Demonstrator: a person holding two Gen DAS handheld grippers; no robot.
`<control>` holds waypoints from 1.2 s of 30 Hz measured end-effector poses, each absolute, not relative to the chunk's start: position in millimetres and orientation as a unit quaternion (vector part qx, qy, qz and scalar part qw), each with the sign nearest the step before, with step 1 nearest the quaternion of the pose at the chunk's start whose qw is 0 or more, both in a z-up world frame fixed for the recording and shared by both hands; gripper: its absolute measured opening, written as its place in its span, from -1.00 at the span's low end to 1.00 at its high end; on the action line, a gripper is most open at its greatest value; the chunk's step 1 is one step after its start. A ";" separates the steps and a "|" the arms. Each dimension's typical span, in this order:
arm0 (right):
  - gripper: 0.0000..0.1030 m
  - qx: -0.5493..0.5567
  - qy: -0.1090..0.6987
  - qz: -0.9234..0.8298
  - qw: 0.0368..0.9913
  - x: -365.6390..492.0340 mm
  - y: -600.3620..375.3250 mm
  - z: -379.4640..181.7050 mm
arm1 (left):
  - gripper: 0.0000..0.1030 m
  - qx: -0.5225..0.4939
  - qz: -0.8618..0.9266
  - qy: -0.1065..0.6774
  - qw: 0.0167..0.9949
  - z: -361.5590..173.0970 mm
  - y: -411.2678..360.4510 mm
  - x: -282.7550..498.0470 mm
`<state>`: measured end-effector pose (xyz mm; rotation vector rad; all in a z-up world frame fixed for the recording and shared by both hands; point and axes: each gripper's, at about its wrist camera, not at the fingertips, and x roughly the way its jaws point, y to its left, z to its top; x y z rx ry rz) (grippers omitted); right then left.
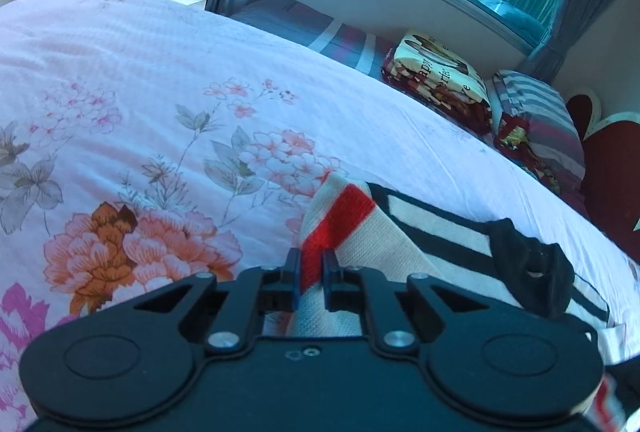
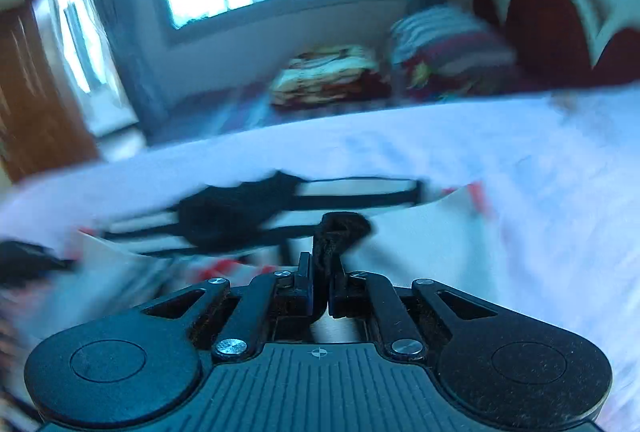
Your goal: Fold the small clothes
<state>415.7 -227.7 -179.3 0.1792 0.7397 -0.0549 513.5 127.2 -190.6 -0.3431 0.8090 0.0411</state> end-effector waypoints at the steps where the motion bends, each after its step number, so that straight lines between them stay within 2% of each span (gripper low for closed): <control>1: -0.89 0.098 0.384 -0.036 0.917 420.1 -235.1 -191.4 | -0.82 -0.153 0.017 0.392 0.907 -189.2 124.3 512.8; 3: -0.89 0.128 0.414 -0.040 0.900 422.1 -244.8 -210.4 | -0.81 -0.141 0.017 0.391 0.910 -187.5 121.2 512.2; 5: -0.88 0.125 0.411 -0.037 0.902 420.8 -241.8 -209.5 | -0.75 -0.150 0.019 0.396 0.906 -185.5 122.8 512.4; 7: -0.87 0.151 0.408 -0.024 0.900 420.9 -244.9 -205.6 | -0.53 -0.151 0.022 0.398 0.905 -180.3 123.3 511.1; 8: -0.77 0.160 0.406 -0.020 0.900 420.8 -247.1 -203.3 | -0.26 -0.154 0.022 0.395 0.905 -176.9 122.8 509.4; 9: -0.61 0.169 0.405 -0.014 0.899 419.9 -249.3 -201.0 | 0.07 -0.158 0.019 0.393 0.906 -173.6 123.0 508.5; 10: 0.06 0.174 0.402 -0.010 0.899 418.4 -251.1 -198.1 | 0.21 -0.159 0.019 0.387 0.908 -170.3 122.3 508.1; 11: 0.62 0.176 0.398 -0.011 0.900 417.3 -251.4 -196.2 | 0.36 -0.156 0.020 0.380 0.912 -167.0 120.9 507.7; 12: 0.66 0.177 0.393 -0.013 0.902 415.8 -251.4 -194.5 | 0.37 -0.153 0.016 0.375 0.914 -164.3 118.7 508.2; 13: 0.66 0.180 0.385 -0.009 0.905 413.8 -251.5 -191.9 | 0.37 -0.150 0.008 0.376 0.914 -163.2 116.4 509.9; 15: 0.64 0.180 0.388 -0.008 0.904 417.0 -250.2 -190.5 | 0.24 -0.137 0.000 0.382 0.914 -165.2 110.6 516.1; 16: 0.48 0.176 0.390 -0.006 0.904 418.8 -248.2 -190.2 | 0.19 -0.133 -0.001 0.388 0.912 -168.2 108.7 520.6; 17: 0.29 0.170 0.392 -0.006 0.904 420.7 -246.5 -190.9 | 0.04 -0.135 -0.002 0.394 0.909 -171.6 108.3 524.7; 18: 0.22 0.163 0.394 -0.009 0.905 423.0 -245.0 -191.7 | -0.14 -0.142 0.001 0.399 0.906 -175.4 109.6 528.3; 20: -0.11 0.155 0.396 -0.016 0.905 425.7 -244.5 -194.0 | -0.27 -0.157 0.013 0.403 0.902 -182.7 115.5 534.2; 22: -0.27 0.154 0.399 -0.020 0.904 428.5 -246.2 -198.5 | -0.48 -0.168 0.019 0.402 0.900 -187.3 120.5 538.6; 23: -0.63 0.149 0.401 -0.023 0.904 430.2 -245.7 -199.8 | -0.63 -0.167 0.023 0.400 0.901 -188.8 122.3 540.4; 24: -0.83 0.141 0.402 -0.026 0.904 432.0 -244.6 -201.3 | -0.70 -0.172 0.028 0.398 0.901 -190.8 124.8 542.0; 25: -0.90 0.132 0.402 -0.028 0.906 433.3 -243.7 -202.1 | -0.72 -0.178 0.032 0.398 0.899 -192.4 126.9 543.3; 29: -0.93 0.108 0.383 -0.021 0.917 431.8 -239.5 -196.7 | -0.74 -0.165 0.042 0.390 0.905 -194.9 123.6 545.4; 32: -0.93 0.071 0.402 -0.061 0.911 436.7 -248.2 -212.4 | -0.74 -0.159 0.045 0.388 0.907 -194.2 122.7 545.8; 35: -0.93 0.103 0.407 -0.054 0.906 433.0 -262.3 -212.7 | -0.73 -0.131 0.041 0.383 0.913 -187.2 116.2 539.4; 36: -0.93 0.116 0.402 -0.050 0.907 429.9 -264.3 -208.3 | -0.66 -0.124 0.040 0.380 0.916 -184.4 115.3 535.5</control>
